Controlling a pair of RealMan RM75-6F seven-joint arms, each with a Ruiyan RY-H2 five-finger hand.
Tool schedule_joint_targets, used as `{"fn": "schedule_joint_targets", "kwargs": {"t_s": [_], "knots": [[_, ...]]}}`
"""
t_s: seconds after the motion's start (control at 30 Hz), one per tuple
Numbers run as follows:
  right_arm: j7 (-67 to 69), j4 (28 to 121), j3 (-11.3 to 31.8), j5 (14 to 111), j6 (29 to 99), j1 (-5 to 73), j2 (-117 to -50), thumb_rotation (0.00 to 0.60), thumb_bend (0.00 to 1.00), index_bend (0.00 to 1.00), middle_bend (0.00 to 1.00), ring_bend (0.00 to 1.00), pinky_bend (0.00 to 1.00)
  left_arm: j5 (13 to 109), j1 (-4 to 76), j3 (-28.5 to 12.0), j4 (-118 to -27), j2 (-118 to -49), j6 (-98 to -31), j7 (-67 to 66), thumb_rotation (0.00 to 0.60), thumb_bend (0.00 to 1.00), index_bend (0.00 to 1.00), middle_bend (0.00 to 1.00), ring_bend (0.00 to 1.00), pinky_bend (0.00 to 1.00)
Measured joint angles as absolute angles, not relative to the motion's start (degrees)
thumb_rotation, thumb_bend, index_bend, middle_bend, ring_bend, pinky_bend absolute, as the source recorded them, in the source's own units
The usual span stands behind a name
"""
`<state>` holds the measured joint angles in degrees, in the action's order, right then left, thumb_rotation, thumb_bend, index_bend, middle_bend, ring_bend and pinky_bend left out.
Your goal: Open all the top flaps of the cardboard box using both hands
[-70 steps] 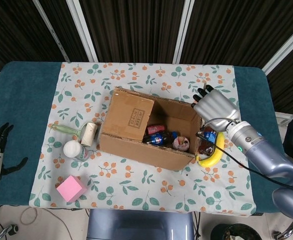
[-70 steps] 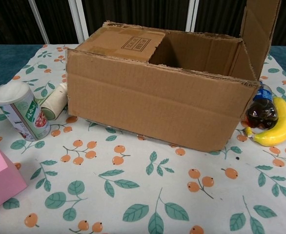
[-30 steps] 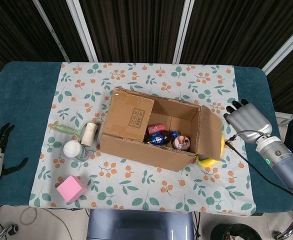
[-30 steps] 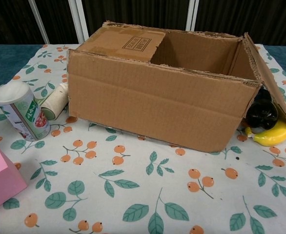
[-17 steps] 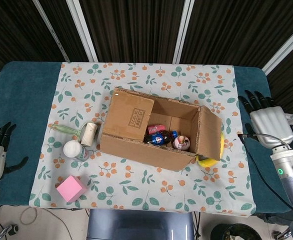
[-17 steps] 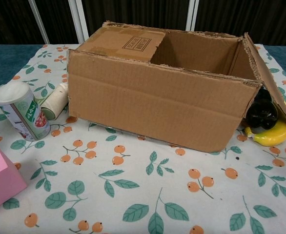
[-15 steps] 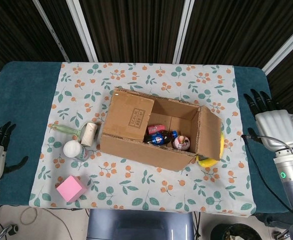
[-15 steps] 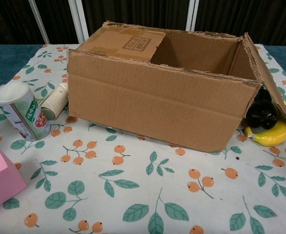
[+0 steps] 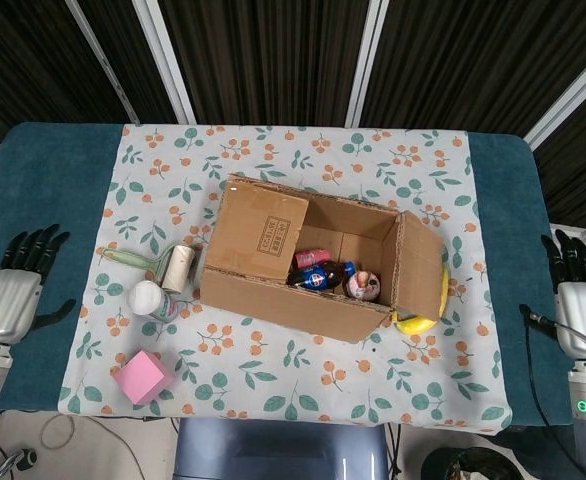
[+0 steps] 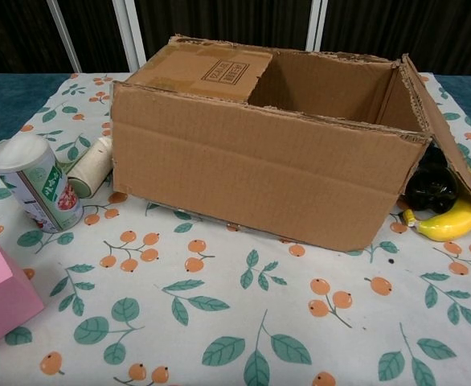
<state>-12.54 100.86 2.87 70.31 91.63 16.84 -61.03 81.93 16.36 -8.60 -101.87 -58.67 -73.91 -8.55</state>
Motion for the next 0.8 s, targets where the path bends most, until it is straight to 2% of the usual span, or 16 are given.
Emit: {"fn": "schedule_joint_targets", "kwargs": {"t_s": [0.13, 0.23, 0.3, 0.5, 0.6, 0.8], "knots": [[-7.9, 95.9, 3.3, 72.4, 93.0, 15.4, -64.6, 0.600, 0.31, 0.00, 0.00, 0.00, 0.22, 80.7, 22.8, -11.3, -107.3, -53.3, -65.2, -12.0, 0.600, 0.29, 0.00, 0.00, 0.00, 0.01], [-3.8, 91.9, 4.0, 74.3, 93.8, 14.5, -67.1, 0.600, 0.32, 0.00, 0.00, 0.00, 0.22, 77.9, 29.1, -14.0, -111.0, -49.5, -57.6, -14.7, 0.600, 0.43, 0.00, 0.00, 0.00, 0.03], [-1.9, 90.3, 4.7, 75.3, 94.1, 14.0, -68.3, 0.600, 0.32, 0.00, 0.00, 0.00, 0.22, 75.8, 33.1, -15.6, -112.6, -47.6, -53.1, -16.2, 0.600, 0.56, 0.00, 0.01, 0.00, 0.07], [0.7, 89.1, 5.8, 75.8, 92.8, 13.0, -69.1, 0.600, 0.32, 0.00, 0.00, 0.00, 0.22, 69.4, 45.0, -19.7, -114.1, -44.6, -41.7, -21.0, 0.600, 0.77, 0.00, 0.07, 0.01, 0.14], [1.5, 88.8, 6.4, 75.7, 92.4, 12.7, -69.1, 0.600, 0.32, 0.00, 0.00, 0.00, 0.22, 66.9, 50.6, -20.6, -113.3, -44.7, -36.9, -23.2, 0.600, 0.84, 0.01, 0.10, 0.03, 0.18], [3.4, 88.6, 7.4, 75.1, 90.9, 12.0, -69.1, 0.600, 0.32, 0.00, 0.00, 0.00, 0.22, 63.4, 62.5, -20.3, -108.3, -48.1, -27.5, -27.8, 0.600, 0.87, 0.04, 0.13, 0.06, 0.20]]}}
